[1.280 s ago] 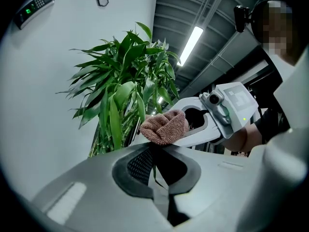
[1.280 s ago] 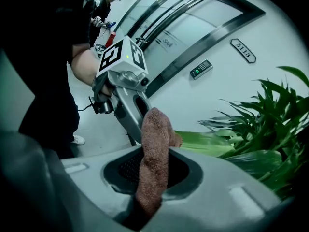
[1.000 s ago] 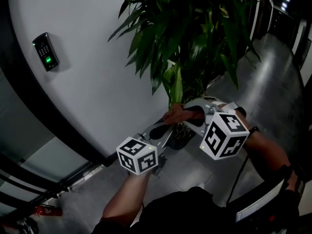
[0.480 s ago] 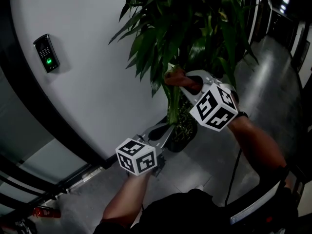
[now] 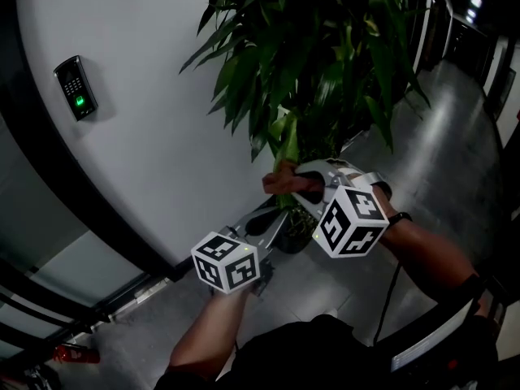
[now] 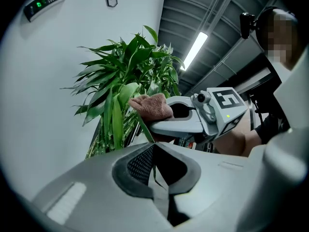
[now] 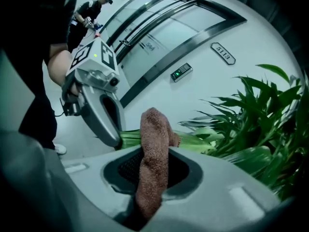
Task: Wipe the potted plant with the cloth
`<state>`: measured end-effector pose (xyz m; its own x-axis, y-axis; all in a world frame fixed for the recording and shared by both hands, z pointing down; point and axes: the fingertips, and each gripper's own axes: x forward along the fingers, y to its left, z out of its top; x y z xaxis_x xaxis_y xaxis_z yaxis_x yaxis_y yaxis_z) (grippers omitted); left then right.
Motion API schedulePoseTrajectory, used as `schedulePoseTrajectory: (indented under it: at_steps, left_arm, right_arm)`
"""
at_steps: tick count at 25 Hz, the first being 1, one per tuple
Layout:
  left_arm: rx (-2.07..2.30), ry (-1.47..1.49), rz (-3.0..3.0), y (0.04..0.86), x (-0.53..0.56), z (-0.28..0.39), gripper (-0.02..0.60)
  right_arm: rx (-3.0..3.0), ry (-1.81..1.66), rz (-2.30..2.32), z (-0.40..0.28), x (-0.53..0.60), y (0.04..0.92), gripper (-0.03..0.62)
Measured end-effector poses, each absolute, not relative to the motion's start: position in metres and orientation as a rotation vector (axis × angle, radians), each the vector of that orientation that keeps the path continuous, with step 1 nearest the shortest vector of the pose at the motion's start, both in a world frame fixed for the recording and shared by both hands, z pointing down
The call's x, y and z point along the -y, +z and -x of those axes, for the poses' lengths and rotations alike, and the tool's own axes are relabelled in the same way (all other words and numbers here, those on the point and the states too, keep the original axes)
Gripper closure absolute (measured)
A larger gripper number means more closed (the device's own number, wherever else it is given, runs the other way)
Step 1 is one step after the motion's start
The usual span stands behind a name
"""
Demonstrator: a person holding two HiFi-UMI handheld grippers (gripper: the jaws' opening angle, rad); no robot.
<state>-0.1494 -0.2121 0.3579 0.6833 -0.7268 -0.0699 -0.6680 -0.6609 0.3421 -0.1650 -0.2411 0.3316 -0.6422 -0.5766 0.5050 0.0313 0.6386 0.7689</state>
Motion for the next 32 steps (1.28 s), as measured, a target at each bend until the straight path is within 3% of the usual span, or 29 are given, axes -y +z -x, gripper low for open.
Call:
schedulePoseTrajectory:
  at_steps: [12,18,32]
  left_arm:
    - [1.216,-0.291,-2.632,0.352,0.211,0.15,0.563]
    - [1.203,-0.322,-2.678,0.339,0.189,0.135,0.508]
    - [1.137,-0.374,-2.926,0.213,0.201,0.062,0.491]
  right_arm:
    - [2.28,-0.69,-0.219,0.149,0.195,0.349,0.53]
    - [2.357,-0.807,-0.434,0.122,0.189,0.306,0.53]
    - [2.464,-0.916,-0.953,-0.011,0.217,0.194,0.53]
